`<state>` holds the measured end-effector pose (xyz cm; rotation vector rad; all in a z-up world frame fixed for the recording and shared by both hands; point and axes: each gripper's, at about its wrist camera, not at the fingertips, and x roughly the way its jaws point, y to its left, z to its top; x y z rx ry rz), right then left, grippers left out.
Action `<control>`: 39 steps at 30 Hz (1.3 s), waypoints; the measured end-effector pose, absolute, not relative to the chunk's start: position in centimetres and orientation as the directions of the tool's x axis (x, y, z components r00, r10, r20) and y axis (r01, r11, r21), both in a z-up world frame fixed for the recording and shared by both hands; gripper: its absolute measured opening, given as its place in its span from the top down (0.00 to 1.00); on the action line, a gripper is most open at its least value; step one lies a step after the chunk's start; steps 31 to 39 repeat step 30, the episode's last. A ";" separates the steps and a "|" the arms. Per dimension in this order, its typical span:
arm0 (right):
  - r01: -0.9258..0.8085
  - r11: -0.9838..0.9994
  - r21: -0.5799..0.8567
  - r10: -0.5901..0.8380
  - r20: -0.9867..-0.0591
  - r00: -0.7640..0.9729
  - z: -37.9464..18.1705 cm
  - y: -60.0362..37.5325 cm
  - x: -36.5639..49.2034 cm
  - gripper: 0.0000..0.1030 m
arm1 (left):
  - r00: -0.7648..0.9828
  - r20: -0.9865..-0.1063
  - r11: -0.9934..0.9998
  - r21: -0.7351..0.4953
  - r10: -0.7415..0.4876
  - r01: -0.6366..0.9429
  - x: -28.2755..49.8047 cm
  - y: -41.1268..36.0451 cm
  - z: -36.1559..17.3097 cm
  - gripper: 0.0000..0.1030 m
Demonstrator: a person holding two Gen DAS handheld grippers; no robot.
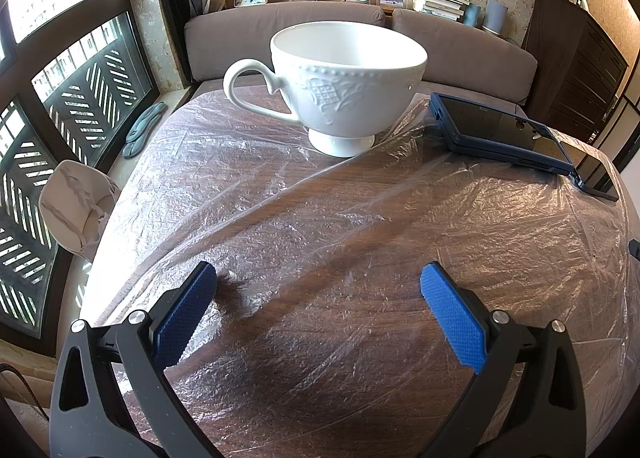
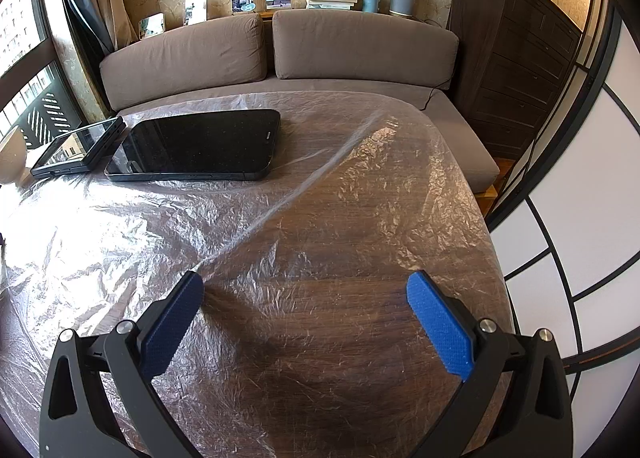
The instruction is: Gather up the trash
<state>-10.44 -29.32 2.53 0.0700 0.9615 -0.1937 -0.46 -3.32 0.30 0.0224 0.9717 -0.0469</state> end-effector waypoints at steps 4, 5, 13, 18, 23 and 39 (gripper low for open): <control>0.195 0.980 -0.027 -0.133 -0.820 0.557 2.5 -29.3 -10.4 0.04 | 0.563 -0.826 0.999 -0.002 -0.030 0.050 -0.5 -3.3 0.3 0.01; 0.195 0.980 -0.027 -0.133 -0.820 0.556 2.5 -29.3 -10.4 0.04 | 0.563 -0.826 0.999 -0.002 -0.030 0.050 -0.5 -3.3 0.4 0.01; 0.195 0.980 -0.027 -0.133 -0.820 0.557 2.5 -29.3 -10.4 0.04 | 0.563 -0.826 0.999 -0.002 -0.030 0.050 -0.5 -3.3 0.3 0.01; 0.195 0.980 -0.026 -0.133 -0.820 0.557 2.5 -29.3 -10.4 0.04 | 0.563 -0.826 0.999 -0.002 -0.029 0.047 -0.4 -3.2 0.4 0.01; 0.195 0.980 -0.027 -0.133 -0.820 0.556 2.5 -29.3 -10.4 0.04 | 0.563 -0.826 0.999 -0.002 -0.028 0.047 -0.3 -3.2 0.3 0.01; 0.195 0.980 -0.027 -0.133 -0.820 0.557 2.5 -29.3 -10.4 0.04 | 0.562 -0.827 0.999 -0.003 -0.027 0.044 -0.2 -3.2 0.3 0.01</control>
